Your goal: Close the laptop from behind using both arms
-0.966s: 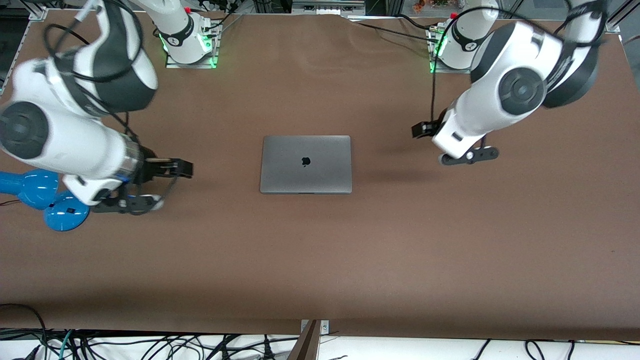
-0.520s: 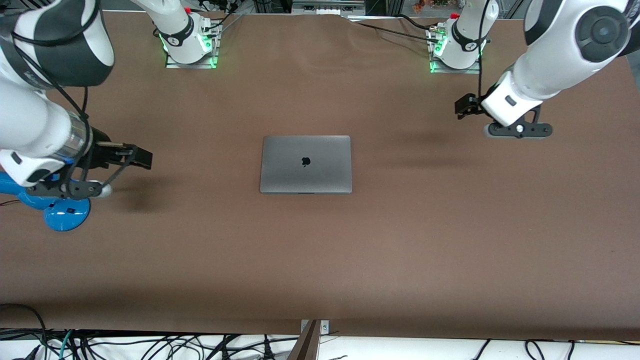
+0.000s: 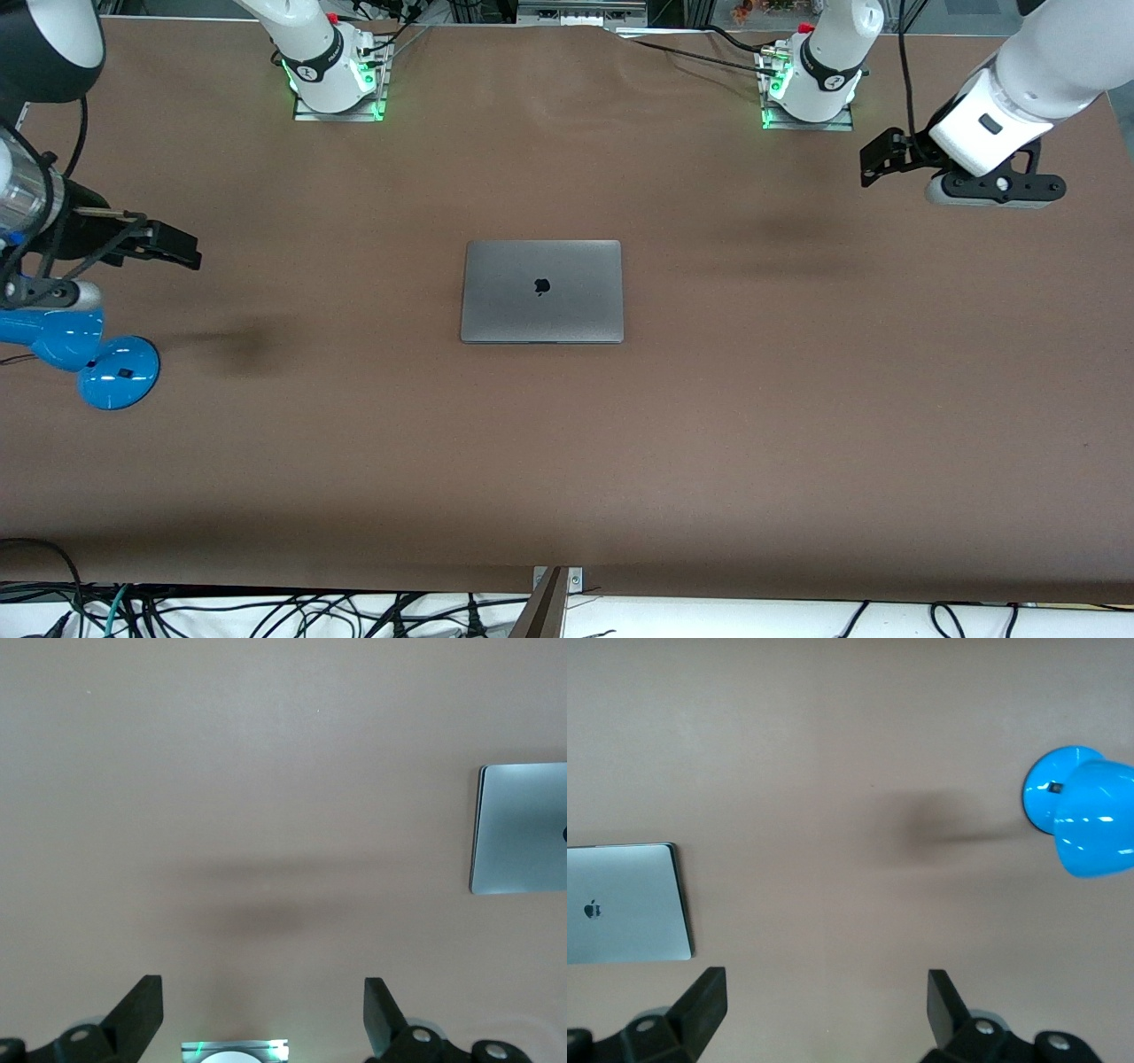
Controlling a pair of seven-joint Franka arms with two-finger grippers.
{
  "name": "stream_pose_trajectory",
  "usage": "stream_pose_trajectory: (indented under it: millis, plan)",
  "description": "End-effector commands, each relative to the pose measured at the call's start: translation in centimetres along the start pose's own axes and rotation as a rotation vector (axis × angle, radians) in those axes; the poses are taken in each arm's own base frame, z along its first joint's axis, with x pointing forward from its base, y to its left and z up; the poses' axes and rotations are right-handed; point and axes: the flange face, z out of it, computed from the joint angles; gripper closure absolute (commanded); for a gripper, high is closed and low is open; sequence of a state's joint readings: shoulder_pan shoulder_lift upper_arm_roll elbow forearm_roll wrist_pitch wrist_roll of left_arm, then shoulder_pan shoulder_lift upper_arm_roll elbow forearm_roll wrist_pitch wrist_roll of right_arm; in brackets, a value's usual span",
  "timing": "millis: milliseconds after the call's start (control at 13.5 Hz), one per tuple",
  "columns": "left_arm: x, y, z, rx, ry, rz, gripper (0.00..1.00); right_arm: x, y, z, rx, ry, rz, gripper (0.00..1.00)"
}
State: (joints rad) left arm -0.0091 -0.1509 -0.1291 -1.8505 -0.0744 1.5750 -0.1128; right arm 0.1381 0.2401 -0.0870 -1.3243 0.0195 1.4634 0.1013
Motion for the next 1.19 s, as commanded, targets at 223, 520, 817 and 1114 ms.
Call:
stream_pose_trajectory:
  millis: [223,520,817,1114]
  plan:
    - [0.2,-0.1,-1.1,0.086,0.013,0.049,0.0,-3.3,2.0,-1.1,-0.006,0.007,0.002,0.0]
    - [0.2,-0.4,-2.2,0.101,0.038,0.035,0.0,-3.6,1.1,-0.9,0.0,0.0,-0.009,0.0]
    - [0.5,-2.1,-4.6,0.081,0.086,0.008,0.0,-3.6,0.9,-1.0,0.004,0.002,-0.014,0.0]
    - [0.9,-2.2,-5.3,0.074,0.104,-0.005,0.0,-3.9,0.9,-1.5,-0.037,0.014,-0.02,0.0]
